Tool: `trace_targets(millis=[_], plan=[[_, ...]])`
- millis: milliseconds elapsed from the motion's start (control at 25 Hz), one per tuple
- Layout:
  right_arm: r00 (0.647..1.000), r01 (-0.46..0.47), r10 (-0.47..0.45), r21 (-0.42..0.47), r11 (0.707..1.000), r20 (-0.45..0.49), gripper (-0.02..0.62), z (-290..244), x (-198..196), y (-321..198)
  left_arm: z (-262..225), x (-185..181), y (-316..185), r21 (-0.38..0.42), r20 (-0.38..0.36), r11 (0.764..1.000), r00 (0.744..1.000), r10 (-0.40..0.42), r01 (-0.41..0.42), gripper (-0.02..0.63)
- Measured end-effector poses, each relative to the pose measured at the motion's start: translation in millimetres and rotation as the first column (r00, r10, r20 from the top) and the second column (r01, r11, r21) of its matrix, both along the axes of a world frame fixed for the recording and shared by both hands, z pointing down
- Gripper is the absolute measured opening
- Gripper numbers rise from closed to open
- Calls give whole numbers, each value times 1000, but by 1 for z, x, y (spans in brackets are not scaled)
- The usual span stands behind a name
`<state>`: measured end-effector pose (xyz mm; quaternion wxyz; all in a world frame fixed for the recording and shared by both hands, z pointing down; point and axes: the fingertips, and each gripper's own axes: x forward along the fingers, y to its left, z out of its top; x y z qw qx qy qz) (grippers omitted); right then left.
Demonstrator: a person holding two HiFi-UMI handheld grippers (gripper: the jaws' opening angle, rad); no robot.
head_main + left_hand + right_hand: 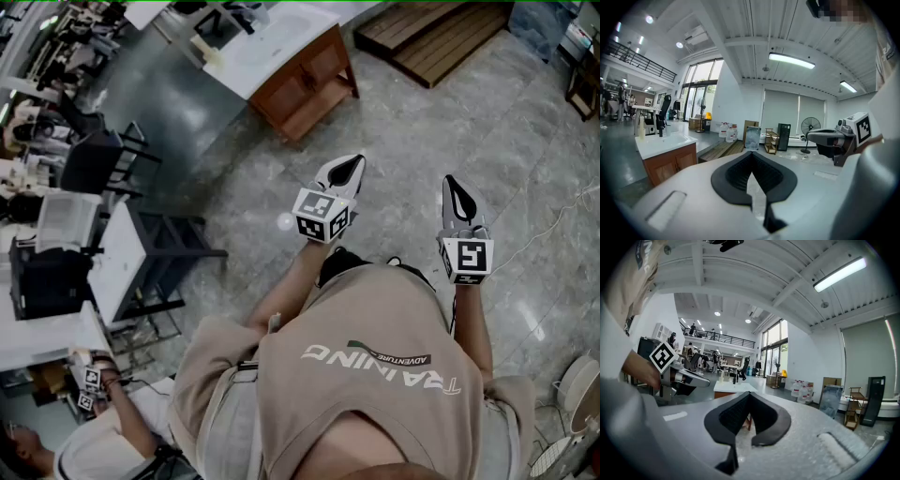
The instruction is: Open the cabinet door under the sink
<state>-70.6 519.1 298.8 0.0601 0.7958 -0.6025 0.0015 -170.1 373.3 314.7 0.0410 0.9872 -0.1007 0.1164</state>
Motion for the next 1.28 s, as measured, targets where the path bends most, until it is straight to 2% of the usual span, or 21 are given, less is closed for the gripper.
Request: trace_targets(millis=[280, 480, 640, 880, 1080, 1280], plan=[[999, 31, -31, 6, 1000, -20, 2, -4, 19, -9, 5, 13, -10, -22, 3, 999, 999, -37, 37, 14], [999, 41, -41, -13, 999, 2, 2, 0, 31, -17, 3, 17, -18, -29, 5, 998, 998, -57, 57, 14], [998, 59, -58, -6, 998, 12, 2, 0, 33, -33, 13, 12, -26, -53, 37, 996, 997, -73, 74, 14], [995, 90, -87, -62, 994, 47, 2, 18, 33, -66, 36, 7, -53, -98, 75, 991, 993, -86, 94, 14], [994, 109, -106, -112, 988, 29, 3, 25, 41, -101, 51, 26, -89, -144, 62, 985, 994, -86, 94, 14], [992, 111, -117, -119, 987, -37, 3, -1, 66, -153, 38, 62, -139, -138, 7, 989, 998, -58, 59, 14]])
